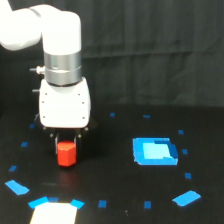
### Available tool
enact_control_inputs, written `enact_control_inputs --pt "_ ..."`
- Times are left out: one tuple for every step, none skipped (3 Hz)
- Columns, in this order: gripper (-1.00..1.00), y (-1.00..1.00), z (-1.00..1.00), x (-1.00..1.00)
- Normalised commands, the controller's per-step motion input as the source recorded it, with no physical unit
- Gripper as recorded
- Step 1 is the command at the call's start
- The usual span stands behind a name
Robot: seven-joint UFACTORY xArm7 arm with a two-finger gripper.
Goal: Pick up the red object from the table
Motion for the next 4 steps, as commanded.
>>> enact_control_inputs --pt "-0.95 0.06 0.94 0.28" --pt "-1.00 0.54 1.00 0.25" --pt "-0.46 0.11 1.00 0.00" --pt "-0.55 0.05 0.99 -0.31"
